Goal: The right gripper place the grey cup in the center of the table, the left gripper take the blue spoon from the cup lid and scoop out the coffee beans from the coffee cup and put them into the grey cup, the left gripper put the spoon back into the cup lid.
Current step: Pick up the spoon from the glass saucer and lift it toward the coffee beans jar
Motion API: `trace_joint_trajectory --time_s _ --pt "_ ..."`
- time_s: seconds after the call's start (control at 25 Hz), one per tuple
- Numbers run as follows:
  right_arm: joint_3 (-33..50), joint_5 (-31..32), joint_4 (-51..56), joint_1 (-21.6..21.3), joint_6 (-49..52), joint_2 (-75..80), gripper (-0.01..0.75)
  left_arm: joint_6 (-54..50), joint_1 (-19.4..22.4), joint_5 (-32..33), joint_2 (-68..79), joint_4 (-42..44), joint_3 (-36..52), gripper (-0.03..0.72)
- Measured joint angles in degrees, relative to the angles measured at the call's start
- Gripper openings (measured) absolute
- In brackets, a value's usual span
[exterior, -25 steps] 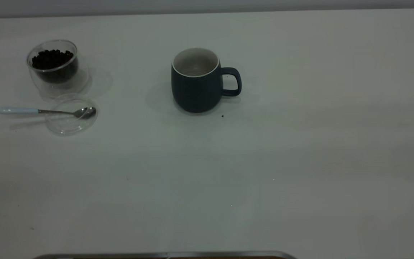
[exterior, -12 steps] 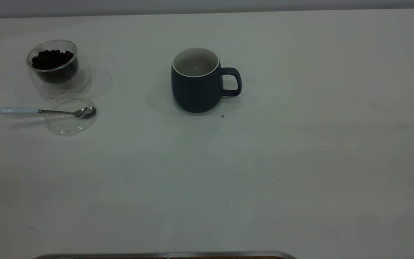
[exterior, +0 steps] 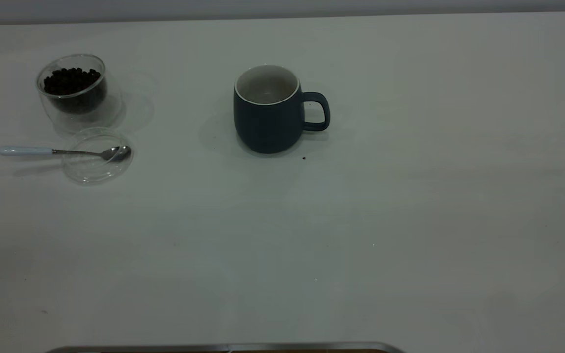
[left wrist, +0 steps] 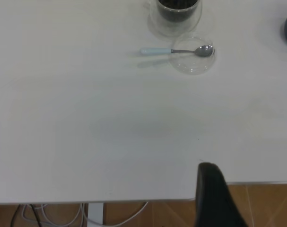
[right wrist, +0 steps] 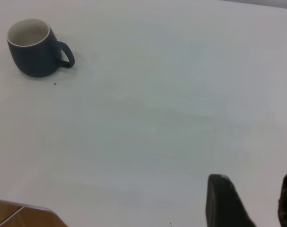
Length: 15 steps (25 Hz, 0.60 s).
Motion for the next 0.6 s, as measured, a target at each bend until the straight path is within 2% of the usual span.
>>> trace_joint_trajectory --time_s 0.48,0.6 --pt "0.00 0.00 0.00 0.00 0.10 0.00 0.243 -0.23 0.00 -0.29 0.00 -0.19 0.00 0.454" --pt "0.00 0.00 0.00 0.00 0.10 0.00 0.242 -3.32 0.00 -0.47 0.08 0.24 0.00 0.449"
